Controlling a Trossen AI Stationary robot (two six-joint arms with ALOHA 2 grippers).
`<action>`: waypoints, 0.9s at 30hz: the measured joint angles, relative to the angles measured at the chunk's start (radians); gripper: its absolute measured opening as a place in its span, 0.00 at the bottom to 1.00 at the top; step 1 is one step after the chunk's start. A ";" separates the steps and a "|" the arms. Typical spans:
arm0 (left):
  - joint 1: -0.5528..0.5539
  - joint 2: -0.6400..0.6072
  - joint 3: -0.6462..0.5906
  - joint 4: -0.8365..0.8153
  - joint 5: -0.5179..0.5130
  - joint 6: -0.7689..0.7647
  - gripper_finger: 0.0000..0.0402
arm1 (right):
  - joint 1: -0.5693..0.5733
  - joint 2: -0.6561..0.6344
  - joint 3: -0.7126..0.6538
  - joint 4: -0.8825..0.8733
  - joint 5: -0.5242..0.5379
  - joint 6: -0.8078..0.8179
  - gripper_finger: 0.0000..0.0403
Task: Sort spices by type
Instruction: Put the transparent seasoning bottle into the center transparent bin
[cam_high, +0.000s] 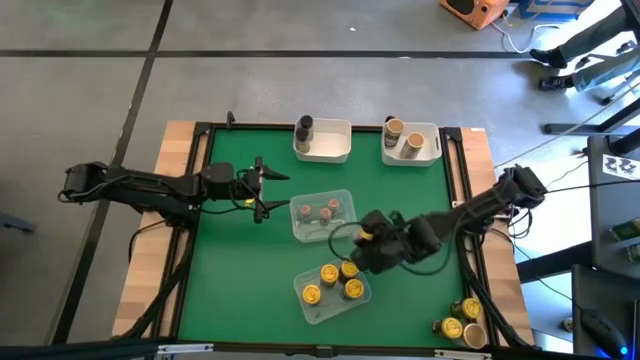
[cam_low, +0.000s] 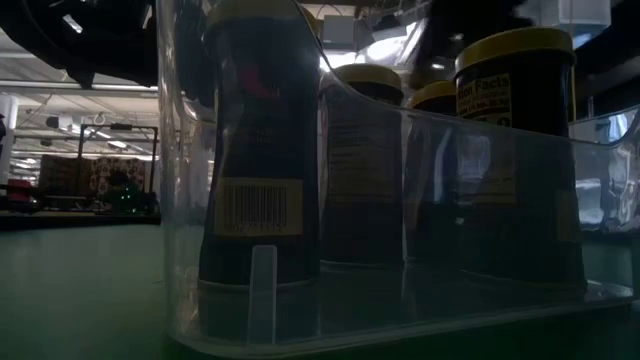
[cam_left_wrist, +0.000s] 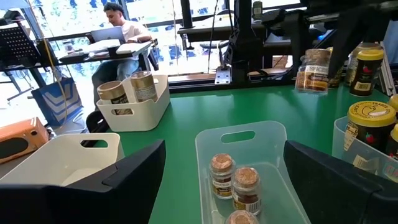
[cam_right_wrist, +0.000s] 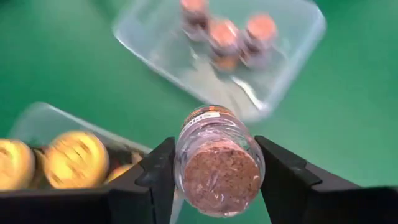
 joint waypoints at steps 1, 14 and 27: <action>0.000 0.000 0.000 0.000 0.000 0.000 0.78 | -0.017 0.004 0.000 0.043 0.000 -0.049 0.45; 0.000 0.000 0.000 -0.001 0.000 0.000 0.78 | -0.224 0.133 0.002 0.296 -0.227 -0.399 0.45; 0.000 0.000 0.000 -0.004 0.000 0.009 0.78 | -0.295 0.160 0.001 0.182 -0.175 -0.470 0.45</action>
